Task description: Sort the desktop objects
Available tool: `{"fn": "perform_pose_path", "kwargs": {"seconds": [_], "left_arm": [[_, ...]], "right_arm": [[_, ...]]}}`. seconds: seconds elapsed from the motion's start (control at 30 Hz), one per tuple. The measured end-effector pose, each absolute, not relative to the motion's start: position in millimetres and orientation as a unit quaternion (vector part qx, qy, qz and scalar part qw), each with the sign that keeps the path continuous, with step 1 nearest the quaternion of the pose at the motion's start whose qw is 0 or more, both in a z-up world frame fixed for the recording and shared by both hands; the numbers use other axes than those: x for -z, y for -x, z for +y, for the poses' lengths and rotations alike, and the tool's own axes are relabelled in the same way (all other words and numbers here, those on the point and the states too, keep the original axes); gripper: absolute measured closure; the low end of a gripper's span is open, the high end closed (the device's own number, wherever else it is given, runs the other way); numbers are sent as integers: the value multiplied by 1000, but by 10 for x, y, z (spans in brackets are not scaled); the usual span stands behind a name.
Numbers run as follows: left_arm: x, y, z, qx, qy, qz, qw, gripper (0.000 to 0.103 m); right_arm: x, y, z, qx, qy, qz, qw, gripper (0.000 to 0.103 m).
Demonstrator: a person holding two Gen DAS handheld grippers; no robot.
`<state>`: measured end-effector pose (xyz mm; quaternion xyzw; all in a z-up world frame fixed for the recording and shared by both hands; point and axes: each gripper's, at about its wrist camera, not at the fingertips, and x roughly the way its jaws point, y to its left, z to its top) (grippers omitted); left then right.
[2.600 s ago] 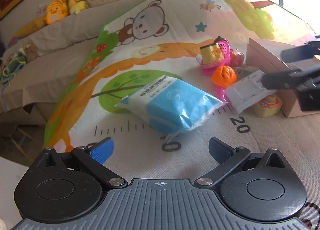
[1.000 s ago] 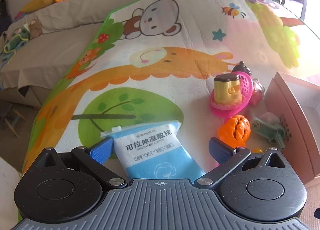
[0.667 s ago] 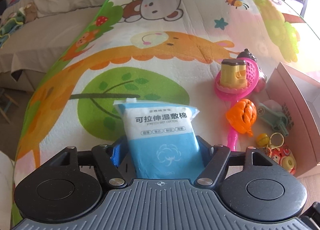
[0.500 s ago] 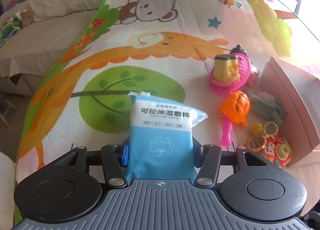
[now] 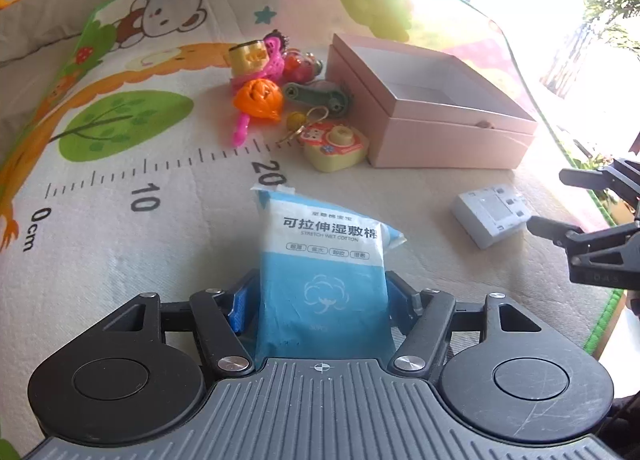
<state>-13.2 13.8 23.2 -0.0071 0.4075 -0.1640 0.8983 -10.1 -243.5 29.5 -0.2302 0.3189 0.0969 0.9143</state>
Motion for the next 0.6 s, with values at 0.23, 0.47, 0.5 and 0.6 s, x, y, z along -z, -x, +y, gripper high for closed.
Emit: {"fn": "perform_pose_path", "kwargs": {"seconds": [0.23, 0.47, 0.5, 0.6], "left_arm": [[-179, 175, -34, 161, -40, 399, 902, 20], [-148, 151, -45, 139, -50, 394, 907, 19], [-149, 146, -47, 137, -51, 394, 908, 20], [-169, 149, -43, 137, -54, 392, 908, 32]], "right_arm": [[-356, 34, -2507, -81, 34, 320, 943, 0], [-63, -373, -2236, -47, 39, 381, 923, 0], [-44, -387, -2243, -45, 32, 385, 921, 0], [-73, -296, -2271, -69, 25, 388, 919, 11]]}}
